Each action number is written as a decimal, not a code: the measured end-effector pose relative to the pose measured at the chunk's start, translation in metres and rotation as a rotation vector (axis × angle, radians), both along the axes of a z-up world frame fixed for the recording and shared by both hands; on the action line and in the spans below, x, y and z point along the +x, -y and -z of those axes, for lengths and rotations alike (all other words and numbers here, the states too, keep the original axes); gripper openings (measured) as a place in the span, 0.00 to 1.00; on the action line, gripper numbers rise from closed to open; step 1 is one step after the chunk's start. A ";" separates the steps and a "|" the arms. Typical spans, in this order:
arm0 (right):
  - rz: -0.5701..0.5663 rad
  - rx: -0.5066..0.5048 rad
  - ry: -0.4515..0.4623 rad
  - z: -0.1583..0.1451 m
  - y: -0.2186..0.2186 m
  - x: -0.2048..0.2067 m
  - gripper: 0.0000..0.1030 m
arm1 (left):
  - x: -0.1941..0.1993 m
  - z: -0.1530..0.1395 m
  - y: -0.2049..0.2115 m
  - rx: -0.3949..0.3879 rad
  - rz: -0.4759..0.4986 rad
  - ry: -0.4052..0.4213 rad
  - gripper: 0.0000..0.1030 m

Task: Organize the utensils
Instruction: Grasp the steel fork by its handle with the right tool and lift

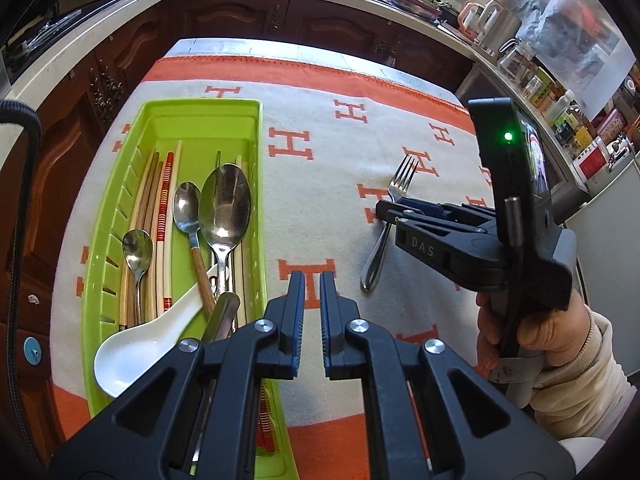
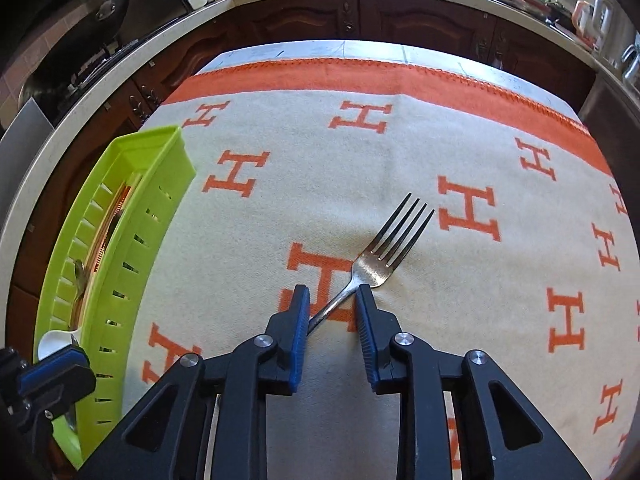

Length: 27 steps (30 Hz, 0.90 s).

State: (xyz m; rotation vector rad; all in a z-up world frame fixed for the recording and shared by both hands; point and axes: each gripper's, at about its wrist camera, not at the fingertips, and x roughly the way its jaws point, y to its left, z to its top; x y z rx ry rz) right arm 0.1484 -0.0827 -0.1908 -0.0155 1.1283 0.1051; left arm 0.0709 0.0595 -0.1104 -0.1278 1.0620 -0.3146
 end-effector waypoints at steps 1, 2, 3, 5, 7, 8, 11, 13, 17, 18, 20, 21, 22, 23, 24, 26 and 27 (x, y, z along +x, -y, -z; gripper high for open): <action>-0.001 0.004 0.006 0.000 0.002 -0.001 0.19 | 0.000 0.000 0.000 -0.001 0.000 0.000 0.04; 0.000 0.024 0.011 0.000 0.005 -0.002 0.16 | -0.001 0.000 0.000 -0.002 -0.001 0.000 0.04; -0.004 0.051 0.014 0.001 0.008 -0.003 0.11 | -0.001 0.000 -0.001 -0.002 -0.002 0.000 0.04; -0.006 0.110 0.012 0.001 0.017 -0.005 0.06 | -0.001 0.001 -0.001 -0.002 -0.003 0.001 0.04; -0.008 0.143 0.007 0.001 0.023 -0.006 0.04 | -0.001 0.000 -0.002 -0.003 -0.005 0.001 0.04; -0.010 0.148 0.007 0.001 0.025 -0.007 0.04 | -0.001 0.001 -0.003 -0.004 -0.007 0.001 0.04; -0.026 0.130 0.006 0.000 0.023 -0.012 0.04 | -0.001 0.001 -0.005 -0.006 -0.012 0.000 0.04; -0.036 0.108 0.004 0.000 0.020 -0.017 0.04 | -0.002 0.000 -0.006 -0.008 -0.013 -0.001 0.04; -0.030 0.097 -0.002 -0.001 0.020 -0.022 0.05 | -0.003 0.000 -0.006 -0.008 -0.013 0.002 0.04; -0.032 0.092 0.002 -0.001 0.019 -0.024 0.05 | -0.004 0.000 -0.006 -0.010 -0.014 0.002 0.04; -0.040 0.074 0.008 -0.001 0.017 -0.027 0.06 | -0.006 -0.001 -0.006 -0.011 -0.016 0.003 0.04; -0.048 0.062 0.013 -0.001 0.016 -0.029 0.08 | -0.006 -0.001 -0.007 -0.011 -0.018 0.004 0.04; -0.059 0.055 0.018 -0.001 0.014 -0.030 0.11 | -0.006 -0.001 -0.008 -0.012 -0.019 0.004 0.04; -0.071 0.047 0.024 -0.001 0.012 -0.032 0.16 | -0.007 -0.001 -0.008 -0.013 -0.021 0.005 0.04; -0.080 0.031 0.032 -0.001 0.009 -0.035 0.17 | -0.007 -0.001 -0.009 -0.013 -0.023 0.004 0.04; -0.089 -0.006 0.046 -0.001 0.004 -0.038 0.17 | -0.008 -0.001 -0.010 -0.015 -0.027 0.003 0.04; -0.080 -0.020 0.047 -0.001 0.003 -0.038 0.11 | -0.008 -0.002 -0.011 -0.016 -0.029 0.003 0.04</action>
